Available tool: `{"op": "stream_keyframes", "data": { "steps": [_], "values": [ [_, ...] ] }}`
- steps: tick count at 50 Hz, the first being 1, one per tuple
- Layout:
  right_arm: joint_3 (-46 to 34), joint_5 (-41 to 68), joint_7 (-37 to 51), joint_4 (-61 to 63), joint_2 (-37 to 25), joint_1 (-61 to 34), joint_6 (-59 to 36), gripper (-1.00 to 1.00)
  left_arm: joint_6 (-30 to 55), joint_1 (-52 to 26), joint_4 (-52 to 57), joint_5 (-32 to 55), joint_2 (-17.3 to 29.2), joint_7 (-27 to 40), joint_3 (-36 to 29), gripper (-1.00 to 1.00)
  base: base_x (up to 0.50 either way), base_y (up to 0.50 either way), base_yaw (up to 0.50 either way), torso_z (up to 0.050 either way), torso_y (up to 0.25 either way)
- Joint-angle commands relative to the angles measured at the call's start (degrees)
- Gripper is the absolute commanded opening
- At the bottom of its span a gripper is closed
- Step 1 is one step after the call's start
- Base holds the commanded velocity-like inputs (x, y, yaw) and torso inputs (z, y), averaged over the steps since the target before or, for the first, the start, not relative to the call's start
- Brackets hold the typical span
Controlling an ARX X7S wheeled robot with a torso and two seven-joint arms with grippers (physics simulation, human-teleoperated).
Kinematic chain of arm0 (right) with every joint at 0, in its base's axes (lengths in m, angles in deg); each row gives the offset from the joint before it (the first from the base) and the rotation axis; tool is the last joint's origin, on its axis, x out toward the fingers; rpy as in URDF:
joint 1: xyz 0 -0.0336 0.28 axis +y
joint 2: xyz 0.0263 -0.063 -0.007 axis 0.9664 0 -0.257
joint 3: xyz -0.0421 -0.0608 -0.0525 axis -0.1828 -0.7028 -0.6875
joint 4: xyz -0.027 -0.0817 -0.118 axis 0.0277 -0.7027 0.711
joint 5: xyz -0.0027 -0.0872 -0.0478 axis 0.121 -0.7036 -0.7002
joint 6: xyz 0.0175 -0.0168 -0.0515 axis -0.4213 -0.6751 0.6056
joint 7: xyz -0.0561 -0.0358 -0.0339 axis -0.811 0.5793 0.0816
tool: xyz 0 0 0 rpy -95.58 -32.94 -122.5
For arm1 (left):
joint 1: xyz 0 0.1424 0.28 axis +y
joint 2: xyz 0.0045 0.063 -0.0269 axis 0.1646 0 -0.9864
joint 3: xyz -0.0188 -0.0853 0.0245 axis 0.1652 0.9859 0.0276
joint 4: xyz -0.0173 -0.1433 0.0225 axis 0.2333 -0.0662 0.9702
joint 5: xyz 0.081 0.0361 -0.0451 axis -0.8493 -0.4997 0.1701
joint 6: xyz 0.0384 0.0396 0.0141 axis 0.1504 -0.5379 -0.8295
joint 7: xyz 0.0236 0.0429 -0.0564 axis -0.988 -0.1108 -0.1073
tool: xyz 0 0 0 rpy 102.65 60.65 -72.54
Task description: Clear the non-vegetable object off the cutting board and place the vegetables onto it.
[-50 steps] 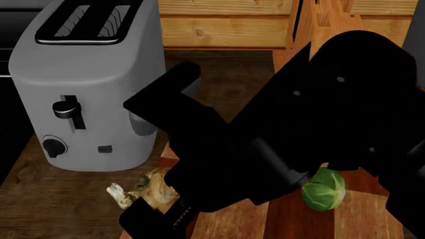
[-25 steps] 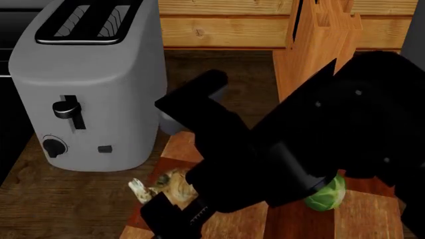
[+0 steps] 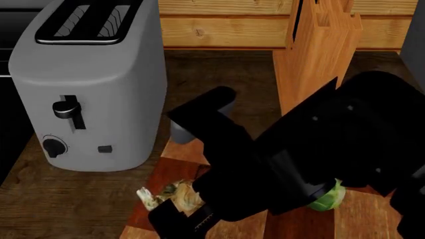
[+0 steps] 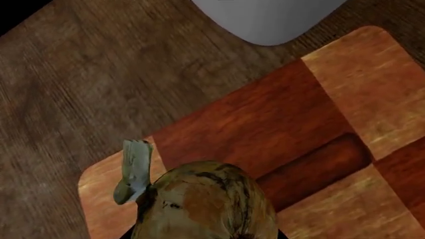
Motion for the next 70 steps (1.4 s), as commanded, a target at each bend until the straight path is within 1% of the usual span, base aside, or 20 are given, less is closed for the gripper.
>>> {"op": "stream_keyframes", "data": {
  "steps": [1, 5, 6, 17, 33, 56, 70],
  "values": [
    [-0.42, -1.21, -1.06, -0.72, -0.09, 0.63, 0.24, -1.0, -0.16, 0.26, 0.07, 0.12, 0.2, 0.04, 0.08, 1.0, 0.0, 0.0, 0.0, 0.0, 0.0],
    [-0.39, -1.02, -0.94, -0.83, -0.22, 0.66, 0.37, -1.0, -0.11, 0.3, 0.13, 0.17, 0.22, 0.12, 0.07, 1.0, 0.0, 0.0, 0.0, 0.0, 0.0],
    [-0.4, -1.01, -0.84, -0.78, -0.27, 0.67, 0.41, 1.0, -0.04, 0.29, 0.22, 0.23, 0.22, 0.17, 0.12, 1.0, 0.0, 0.0, 0.0, 0.0, 0.0],
    [-0.17, -0.11, 0.22, 0.07, -0.49, -0.72, -0.11, 1.0, 0.31, 0.26, 0.7, 0.47, 0.27, 0.44, 0.11, 1.0, 0.0, 0.0, 0.0, 0.0, 0.0],
    [0.86, 1.93, 2.23, 1.86, 0.18, -7.6, -2.75, 1.0, 0.43, -0.42, 0.75, 0.67, 0.39, 0.62, 0.15, 1.0, 0.0, 0.0, 0.0, 0.0, 0.0],
    [3.24, 8.03, 8.69, 4.65, -1.58, -15.33, -3.45, 1.0, 1.01, -0.44, 1.9, 1.22, 0.59, 1.03, 0.16, 1.0, 0.0, 0.0, 0.0, 0.0, 0.0],
    [4.12, 9.51, 10.39, 5.05, -1.48, -19.57, -3.79, 1.0, 1.41, -0.61, 2.4, 1.51, 0.78, 1.34, 0.26, 1.0, 0.0, 0.0, 0.0, 0.0, 0.0]
  ]
}}
